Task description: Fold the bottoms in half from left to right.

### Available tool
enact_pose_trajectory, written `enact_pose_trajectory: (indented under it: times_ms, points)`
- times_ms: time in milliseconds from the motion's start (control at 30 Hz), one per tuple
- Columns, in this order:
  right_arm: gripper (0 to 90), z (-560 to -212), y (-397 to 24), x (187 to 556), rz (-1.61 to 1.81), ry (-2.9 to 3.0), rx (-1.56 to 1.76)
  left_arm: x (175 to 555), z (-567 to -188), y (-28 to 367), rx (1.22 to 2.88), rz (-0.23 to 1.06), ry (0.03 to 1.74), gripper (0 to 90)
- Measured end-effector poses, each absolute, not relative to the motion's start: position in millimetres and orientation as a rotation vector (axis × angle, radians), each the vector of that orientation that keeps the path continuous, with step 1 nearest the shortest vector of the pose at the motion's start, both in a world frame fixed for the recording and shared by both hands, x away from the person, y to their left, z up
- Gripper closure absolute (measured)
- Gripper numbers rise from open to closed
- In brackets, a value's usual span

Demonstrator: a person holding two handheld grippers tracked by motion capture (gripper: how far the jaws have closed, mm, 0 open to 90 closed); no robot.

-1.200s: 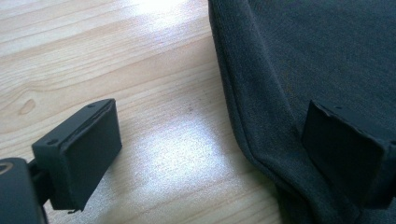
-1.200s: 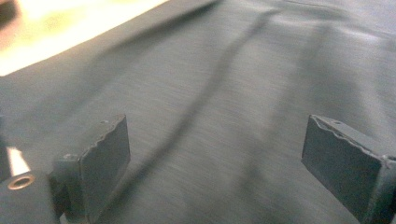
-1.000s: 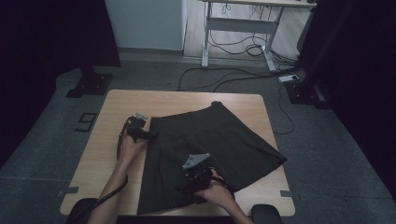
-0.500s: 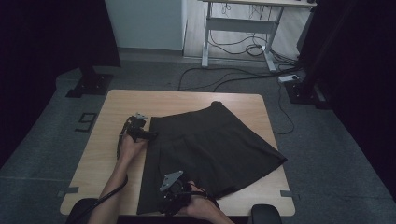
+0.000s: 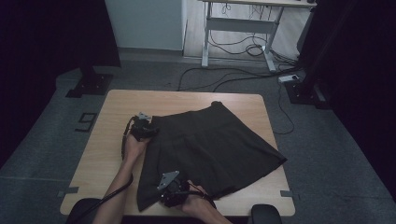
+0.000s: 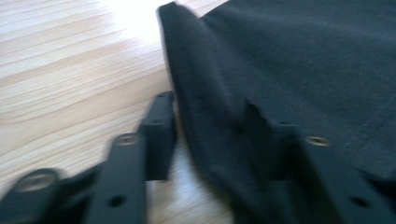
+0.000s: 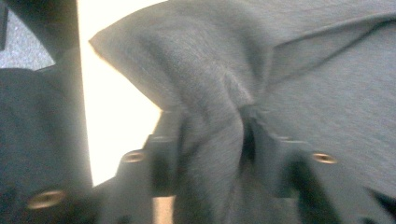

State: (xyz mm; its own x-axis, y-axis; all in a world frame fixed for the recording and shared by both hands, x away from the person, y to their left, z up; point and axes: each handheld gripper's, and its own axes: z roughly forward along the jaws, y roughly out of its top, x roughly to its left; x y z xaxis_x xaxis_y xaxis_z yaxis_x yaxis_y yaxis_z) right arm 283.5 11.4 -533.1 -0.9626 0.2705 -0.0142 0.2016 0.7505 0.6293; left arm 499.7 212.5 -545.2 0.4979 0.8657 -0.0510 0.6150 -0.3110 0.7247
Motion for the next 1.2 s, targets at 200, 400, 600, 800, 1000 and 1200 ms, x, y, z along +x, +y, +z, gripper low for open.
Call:
enact_pose_trajectory:
  times_ms: [200, 400, 600, 800, 1000, 1200]
  points:
    - [80.7, -531.4, 8.2, 292.1, 0.985, 2.845, 0.413, 498.6, -544.8, 205.6, 2.052, 0.450, 1.184, 83.5]
    - [80.9, -531.2, 7.6, 297.1, 0.999, 2.878, 0.422, 497.6, -544.1, 206.3, 2.079, 0.475, 1.160, 84.5]
    - [80.8, -531.6, 19.2, 295.8, 1.024, 2.907, 0.385, 490.8, -543.1, 220.6, 2.097, 0.486, 1.153, 84.6]
    - [80.7, -531.0, 49.0, 288.1, 1.031, 2.942, 0.311, 478.6, -541.6, 248.7, 2.102, 0.492, 1.175, 84.5]
    - [80.5, -531.1, 80.6, 282.2, 1.054, 2.984, 0.248, 464.0, -538.6, 280.4, 2.118, 0.512, 1.215, 84.5]
    - [79.8, -531.5, 98.5, 276.0, 1.070, 3.000, 0.181, 452.2, -537.6, 306.7, 2.078, 0.487, 1.283, 84.9]
